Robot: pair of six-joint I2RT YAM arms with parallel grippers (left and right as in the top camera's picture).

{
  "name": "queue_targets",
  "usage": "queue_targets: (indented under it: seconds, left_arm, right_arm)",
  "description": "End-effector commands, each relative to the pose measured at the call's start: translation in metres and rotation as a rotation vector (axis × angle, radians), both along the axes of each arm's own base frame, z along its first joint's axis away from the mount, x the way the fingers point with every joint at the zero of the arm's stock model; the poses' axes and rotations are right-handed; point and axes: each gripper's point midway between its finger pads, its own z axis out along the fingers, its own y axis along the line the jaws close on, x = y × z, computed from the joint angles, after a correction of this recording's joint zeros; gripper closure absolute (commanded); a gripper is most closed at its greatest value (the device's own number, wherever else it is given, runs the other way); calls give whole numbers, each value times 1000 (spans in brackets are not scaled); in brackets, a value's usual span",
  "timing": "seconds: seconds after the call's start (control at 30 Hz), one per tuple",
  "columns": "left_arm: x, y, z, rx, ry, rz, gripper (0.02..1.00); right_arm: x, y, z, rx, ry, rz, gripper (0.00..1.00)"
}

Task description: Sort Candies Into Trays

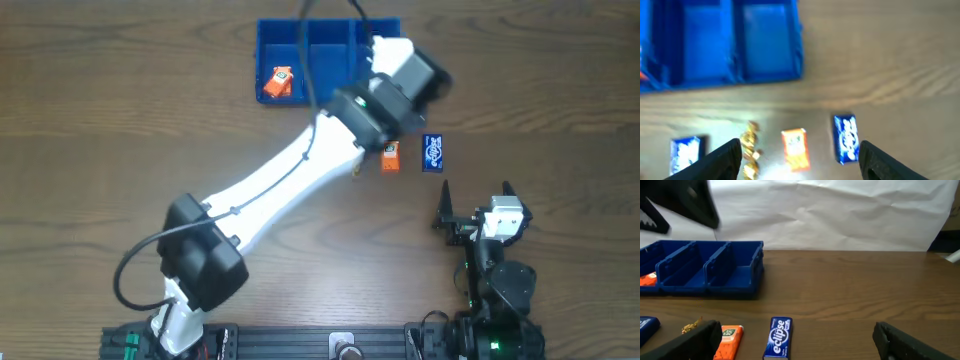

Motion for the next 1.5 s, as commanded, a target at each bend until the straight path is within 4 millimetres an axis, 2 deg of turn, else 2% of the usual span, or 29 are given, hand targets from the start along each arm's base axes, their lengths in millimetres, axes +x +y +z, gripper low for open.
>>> queue_targets:
  seconds: [0.03, 0.1, 0.23, 0.27, 0.43, 0.67, 0.7, 0.8, 0.87, 0.97, 1.03, 1.07, 1.13, 1.17, 1.23, 1.27, 1.3, 1.37, 1.4, 1.5]
  left_arm:
    - [-6, -12, -81, 68, 109, 87, 268]
    - [-8, -15, -109, 87, 155, 89, 272]
    - [-13, -15, -140, 103, 210, 113, 277]
    - [-15, -15, -156, 116, 234, 116, 281]
    - [-18, -19, -179, 114, 277, 102, 292]
    - [-21, -15, -189, 130, 302, 106, 325]
    - [-21, -15, -191, 134, 305, 106, 360]
    - [-24, -15, -201, 141, 326, 102, 557]
    - [-25, -15, -201, 142, 327, 102, 638]
    - [-23, -15, -199, 137, 321, 102, 680]
    - [-20, -16, -188, 130, 300, 100, 684]
    - [-17, -16, -175, 125, 270, 101, 684]
    - [-4, -13, -125, 102, 165, 96, 680]
    - [5, -6, -91, 90, 97, 98, 680]
    - [29, 24, -16, 67, -42, 120, 680]
    - [41, 44, 12, 59, -89, 132, 680]
    - [49, 59, 29, 54, -113, 143, 682]
    - [68, 101, 60, 51, -154, 184, 684]
    - [77, 121, 69, 54, -165, 200, 684]
    - [102, 170, 72, 51, -145, 227, 687]
  right_arm:
    - [0, 2, -1, 11, 2, 7, 1]
    - [0, 2, -1, 11, 2, 7, 3]
    - [0, 2, -1, 11, 2, 7, 1]
    - [0, 2, -1, 11, 2, 7, 1]
    - [0, 2, -1, 11, 2, 7, 1]
    - [0, 2, -1, 11, 2, 7, 1]
    - [0, 2, -1, 11, 2, 7, 1]
    - [0, 2, -1, 11, 2, 7, 1]
    - [0, 2, -1, 11, 2, 7, 1]
    - [0, 2, -1, 11, 2, 7, 1]
    - [0, 2, -1, 11, 2, 7, 3]
    - [0, 2, -1, 11, 2, 7, 1]
    - [0, 2, -1, 11, 2, 7, 1]
    - [0, 2, -1, 11, 2, 7, 3]
    - [0, 2, -1, 11, 2, 7, 1]
    - [0, 2, -1, 11, 2, 7, 1]
    - [0, 2, -1, 11, 2, 7, 1]
    - [0, 2, -1, 11, 2, 7, 1]
    - [0, 2, -1, 11, 2, 7, 3]
    - [0, 2, -1, 11, 2, 7, 1]
